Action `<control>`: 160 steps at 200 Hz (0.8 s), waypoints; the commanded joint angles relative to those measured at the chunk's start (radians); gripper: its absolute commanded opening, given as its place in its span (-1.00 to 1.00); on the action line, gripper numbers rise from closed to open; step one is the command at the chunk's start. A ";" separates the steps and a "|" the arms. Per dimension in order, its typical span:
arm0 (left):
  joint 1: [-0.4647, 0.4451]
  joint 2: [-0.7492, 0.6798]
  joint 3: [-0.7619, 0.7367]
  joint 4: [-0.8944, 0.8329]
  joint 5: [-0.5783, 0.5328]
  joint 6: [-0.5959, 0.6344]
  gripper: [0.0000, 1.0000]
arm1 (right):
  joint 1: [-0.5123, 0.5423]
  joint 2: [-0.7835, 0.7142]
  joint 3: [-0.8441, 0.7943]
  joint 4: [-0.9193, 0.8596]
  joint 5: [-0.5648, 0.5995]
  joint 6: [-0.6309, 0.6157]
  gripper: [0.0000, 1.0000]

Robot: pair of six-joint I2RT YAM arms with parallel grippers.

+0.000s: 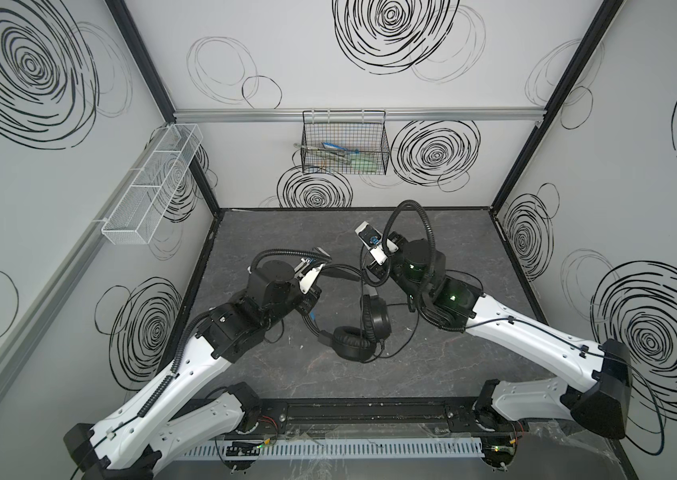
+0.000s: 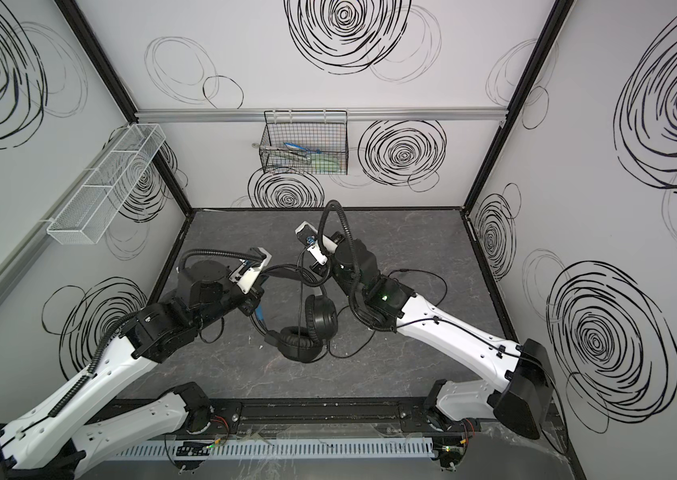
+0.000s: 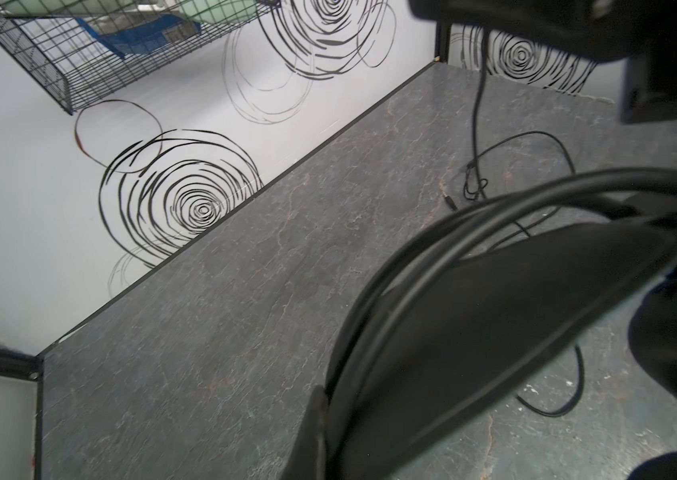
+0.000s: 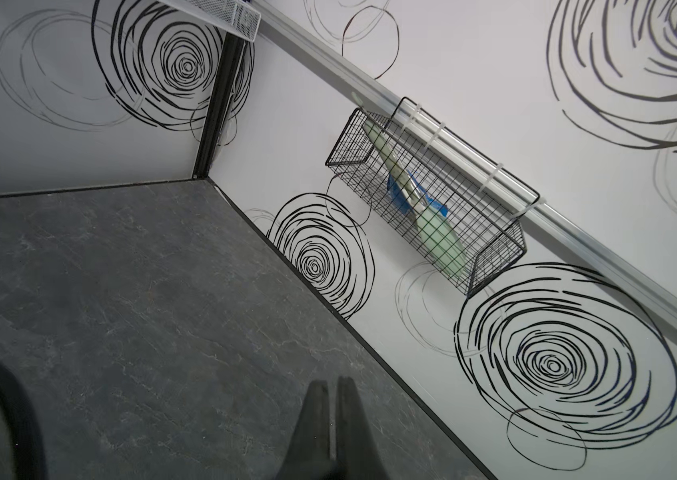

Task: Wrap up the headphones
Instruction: 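Bring the right gripper with the cable toward the held headphones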

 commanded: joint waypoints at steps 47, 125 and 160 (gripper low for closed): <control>0.007 -0.043 -0.022 0.180 0.183 -0.019 -1.00 | -0.096 0.018 0.027 0.038 -0.130 0.050 -1.00; 0.028 -0.082 -0.057 0.263 0.300 -0.105 -1.00 | -0.181 0.015 -0.061 0.161 -0.254 0.132 -0.90; 0.030 -0.099 -0.045 0.276 0.314 -0.135 -1.00 | -0.203 0.001 -0.099 0.211 -0.278 0.157 -0.87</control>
